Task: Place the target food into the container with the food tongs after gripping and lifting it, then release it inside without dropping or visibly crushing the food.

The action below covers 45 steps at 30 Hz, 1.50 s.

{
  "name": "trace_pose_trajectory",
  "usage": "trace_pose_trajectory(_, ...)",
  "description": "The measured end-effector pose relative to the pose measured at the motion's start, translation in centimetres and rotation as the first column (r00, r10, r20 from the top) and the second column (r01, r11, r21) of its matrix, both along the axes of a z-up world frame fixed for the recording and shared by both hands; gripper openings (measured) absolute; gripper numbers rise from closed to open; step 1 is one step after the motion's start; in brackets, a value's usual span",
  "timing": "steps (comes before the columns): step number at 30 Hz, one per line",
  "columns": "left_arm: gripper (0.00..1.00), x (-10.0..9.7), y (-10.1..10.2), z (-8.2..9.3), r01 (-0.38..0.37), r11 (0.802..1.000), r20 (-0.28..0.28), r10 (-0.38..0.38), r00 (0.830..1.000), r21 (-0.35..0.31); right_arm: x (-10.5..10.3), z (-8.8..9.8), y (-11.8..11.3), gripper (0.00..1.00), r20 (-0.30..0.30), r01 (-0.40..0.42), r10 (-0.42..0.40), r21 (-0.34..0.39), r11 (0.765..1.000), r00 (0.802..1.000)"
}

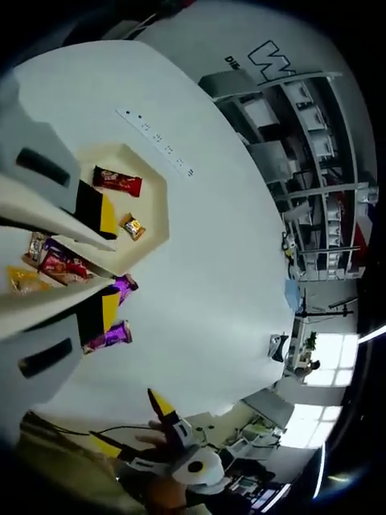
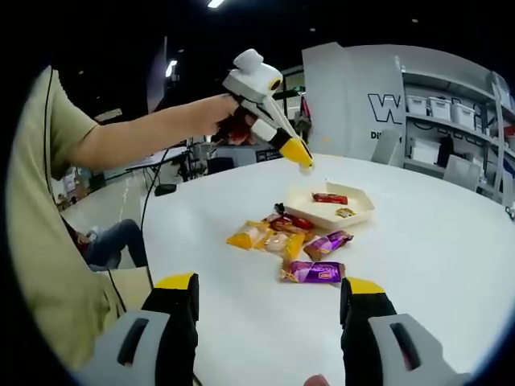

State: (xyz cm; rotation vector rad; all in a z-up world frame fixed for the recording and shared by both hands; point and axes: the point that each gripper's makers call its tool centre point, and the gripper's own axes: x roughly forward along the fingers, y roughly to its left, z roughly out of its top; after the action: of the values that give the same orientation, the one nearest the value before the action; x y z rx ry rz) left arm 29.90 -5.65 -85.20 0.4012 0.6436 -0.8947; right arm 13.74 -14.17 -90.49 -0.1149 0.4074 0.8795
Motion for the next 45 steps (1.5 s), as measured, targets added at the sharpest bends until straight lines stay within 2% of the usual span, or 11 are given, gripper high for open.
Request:
trace_pose_trajectory(17, 0.22, -4.1, -2.3, -1.5, 0.023, 1.000, -0.037, -0.023, 0.999, -0.007, -0.3, -0.2, 0.3, 0.70, -0.005, -0.004, 0.004, -0.006, 1.000, 1.000)
trace_pose_trajectory(27, 0.23, -6.2, -4.4, -3.3, 0.021, 1.000, -0.084, -0.023, 0.996, -0.023, -0.5, -0.3, 0.3, 0.70, -0.008, -0.003, 0.003, -0.010, 1.000, 1.000)
trace_pose_trajectory(34, 0.23, -7.3, -5.4, -4.6, 0.026, 1.000, -0.099, -0.027, 0.995, -0.016, -0.5, 0.0, 0.5, 0.72, 0.005, -0.011, 0.011, 0.009, 1.000, 1.000)
trace_pose_trajectory(45, 0.23, -7.9, -6.1, -6.2, 0.011, 1.000, -0.100, -0.011, 0.995, -0.003, -0.4, -0.4, 0.6, 0.73, 0.007, -0.010, 0.010, 0.006, 1.000, 1.000)
